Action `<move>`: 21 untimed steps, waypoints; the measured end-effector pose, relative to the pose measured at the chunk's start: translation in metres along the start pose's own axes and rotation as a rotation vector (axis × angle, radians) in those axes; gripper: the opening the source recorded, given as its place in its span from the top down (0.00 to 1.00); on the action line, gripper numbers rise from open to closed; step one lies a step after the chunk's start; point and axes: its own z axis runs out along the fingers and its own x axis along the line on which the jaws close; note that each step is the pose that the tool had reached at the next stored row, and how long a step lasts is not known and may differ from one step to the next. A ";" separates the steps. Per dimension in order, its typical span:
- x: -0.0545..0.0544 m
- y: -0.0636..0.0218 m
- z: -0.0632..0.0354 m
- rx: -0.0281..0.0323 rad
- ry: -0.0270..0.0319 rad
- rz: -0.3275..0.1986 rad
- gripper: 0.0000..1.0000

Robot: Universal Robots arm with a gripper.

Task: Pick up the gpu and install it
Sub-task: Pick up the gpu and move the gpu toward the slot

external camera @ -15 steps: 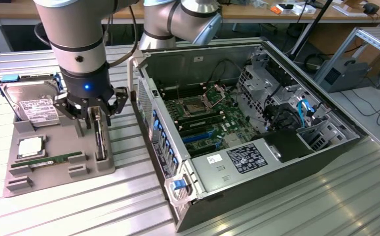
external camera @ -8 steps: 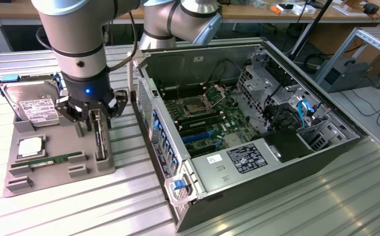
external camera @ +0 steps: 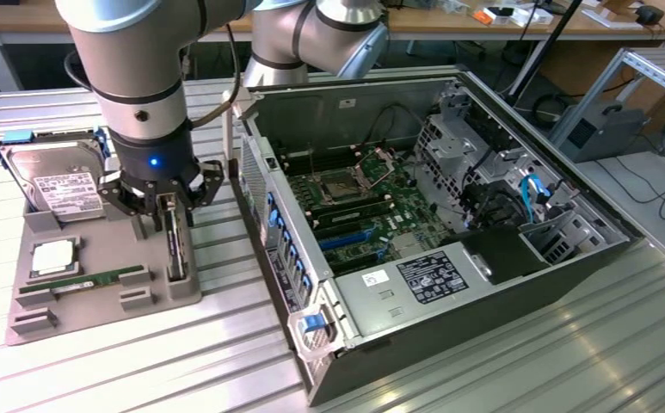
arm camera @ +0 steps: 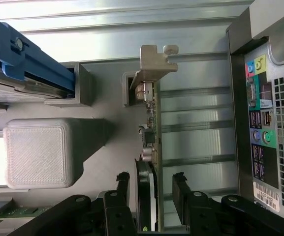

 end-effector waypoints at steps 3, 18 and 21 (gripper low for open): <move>0.000 0.0000 0.0000 0.0001 0.0001 0.000 0.72; 0.000 0.0001 -0.0028 -0.0001 -0.0001 0.000 0.73; 0.000 0.0003 -0.0062 0.0000 0.0000 0.000 0.73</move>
